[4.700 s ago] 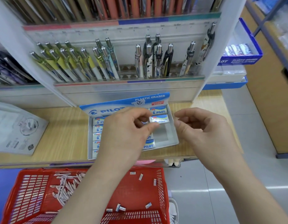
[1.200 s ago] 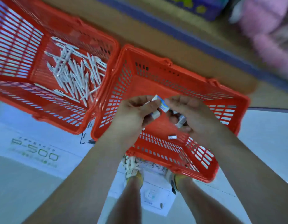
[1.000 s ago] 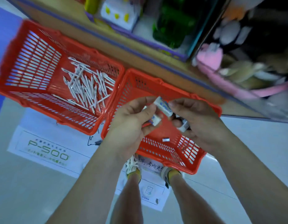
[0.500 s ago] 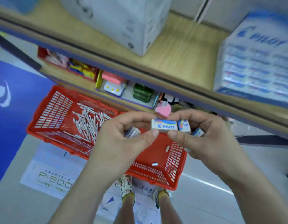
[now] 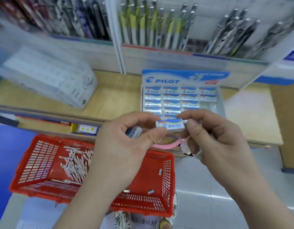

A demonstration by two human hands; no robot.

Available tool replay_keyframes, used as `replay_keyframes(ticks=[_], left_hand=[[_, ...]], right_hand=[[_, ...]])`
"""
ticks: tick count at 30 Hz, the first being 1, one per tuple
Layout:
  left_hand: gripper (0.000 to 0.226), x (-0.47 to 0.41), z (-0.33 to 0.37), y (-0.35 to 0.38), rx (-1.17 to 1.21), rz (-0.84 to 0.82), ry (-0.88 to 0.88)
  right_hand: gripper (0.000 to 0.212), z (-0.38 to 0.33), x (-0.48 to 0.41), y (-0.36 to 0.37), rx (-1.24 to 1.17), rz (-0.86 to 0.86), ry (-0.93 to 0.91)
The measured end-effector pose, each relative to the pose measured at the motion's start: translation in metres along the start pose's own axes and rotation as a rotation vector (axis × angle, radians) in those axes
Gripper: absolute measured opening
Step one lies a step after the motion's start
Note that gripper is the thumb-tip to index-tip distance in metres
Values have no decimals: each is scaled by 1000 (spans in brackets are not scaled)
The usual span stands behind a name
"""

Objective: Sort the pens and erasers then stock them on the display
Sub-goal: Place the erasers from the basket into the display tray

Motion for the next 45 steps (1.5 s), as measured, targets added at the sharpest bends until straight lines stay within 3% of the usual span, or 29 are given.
replay_keyframes(ticks=[5,10,22,27,34,37,41,45], left_hand=[[12,-43,9,42,-183,-37,62],[19,-67,3,97,-350,-176,168],[31,-75,-4,126,-654,-287,354],[22,-72,-1,128,-653,-308,370],[14,-72,0,132,-728,-338,327],[12,-71,0,129,-593,-307,287],[14,-60,12,123,-162,-328,165],[15,-50,19,118,17,-339,141]], right_hand=[[37,2,-13,-55,0,208,-2],[24,15,-31,-88,116,328,67],[23,31,-51,-84,-66,148,213],[7,33,-52,-87,-171,143,239],[7,32,-49,-96,-271,151,152],[9,30,-43,-98,-277,137,124],[16,18,-35,-93,-215,36,82],[24,10,-32,-88,-303,22,73]])
Point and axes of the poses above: each hand's wrist, its own x-axis away from the middle knuckle, its own y-axis out of the palm, z = x × y, the point moved 5 cm from there along -x, towards the middle knuckle, and after that the axes turned 12 degrees about y, right-handed, at the moved point
